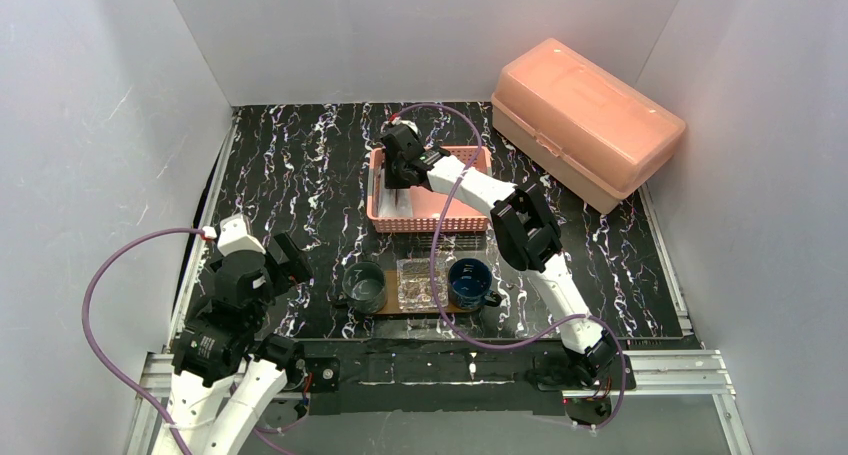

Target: Prepare toiletry sets of a toothbrush and toothpaste on the tray

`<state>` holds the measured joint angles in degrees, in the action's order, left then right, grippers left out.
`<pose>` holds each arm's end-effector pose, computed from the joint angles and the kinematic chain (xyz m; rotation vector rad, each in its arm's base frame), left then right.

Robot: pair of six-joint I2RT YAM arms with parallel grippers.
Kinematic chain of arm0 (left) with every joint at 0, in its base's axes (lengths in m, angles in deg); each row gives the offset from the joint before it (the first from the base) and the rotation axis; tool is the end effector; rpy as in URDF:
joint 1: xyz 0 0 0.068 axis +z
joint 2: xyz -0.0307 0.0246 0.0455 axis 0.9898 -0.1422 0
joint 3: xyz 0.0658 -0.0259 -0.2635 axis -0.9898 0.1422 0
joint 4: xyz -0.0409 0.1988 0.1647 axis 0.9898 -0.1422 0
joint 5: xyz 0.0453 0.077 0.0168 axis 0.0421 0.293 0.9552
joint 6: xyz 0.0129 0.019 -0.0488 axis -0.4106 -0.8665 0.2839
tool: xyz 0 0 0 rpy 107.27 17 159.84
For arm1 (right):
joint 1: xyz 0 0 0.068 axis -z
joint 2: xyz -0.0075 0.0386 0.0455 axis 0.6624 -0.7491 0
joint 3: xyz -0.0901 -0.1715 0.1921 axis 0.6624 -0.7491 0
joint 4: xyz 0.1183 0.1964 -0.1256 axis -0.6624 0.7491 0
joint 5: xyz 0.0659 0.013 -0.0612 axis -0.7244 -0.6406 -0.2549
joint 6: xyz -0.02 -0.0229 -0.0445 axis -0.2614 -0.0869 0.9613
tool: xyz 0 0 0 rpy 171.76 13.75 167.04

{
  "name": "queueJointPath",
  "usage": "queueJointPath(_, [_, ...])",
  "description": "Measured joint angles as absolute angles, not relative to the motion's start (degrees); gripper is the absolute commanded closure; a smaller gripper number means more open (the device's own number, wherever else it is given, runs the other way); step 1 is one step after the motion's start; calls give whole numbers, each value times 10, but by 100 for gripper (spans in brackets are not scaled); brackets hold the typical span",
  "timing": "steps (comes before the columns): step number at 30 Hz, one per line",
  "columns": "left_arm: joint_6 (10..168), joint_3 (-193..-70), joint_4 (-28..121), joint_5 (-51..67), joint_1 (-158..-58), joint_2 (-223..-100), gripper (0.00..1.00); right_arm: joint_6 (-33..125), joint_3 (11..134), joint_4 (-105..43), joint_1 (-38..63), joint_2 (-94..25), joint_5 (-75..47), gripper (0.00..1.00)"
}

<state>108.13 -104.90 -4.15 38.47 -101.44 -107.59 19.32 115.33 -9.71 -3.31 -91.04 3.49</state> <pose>0.0703 -0.0109 0.3206 -0.4356 1.9146 -0.1961 0.3934 0.3820 0.1947 -0.1438 2.3281 0.5123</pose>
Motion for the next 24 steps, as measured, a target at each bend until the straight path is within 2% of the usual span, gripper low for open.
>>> queueJointPath(8, [1081,-1049,-41,384,-1014,-1082,1,219,1135,-95,-31,-875,67,99])
queueJointPath(24, [1078,-1049,-38,376,-1014,-1098,1,314,1063,-108,-32,-709,84,99])
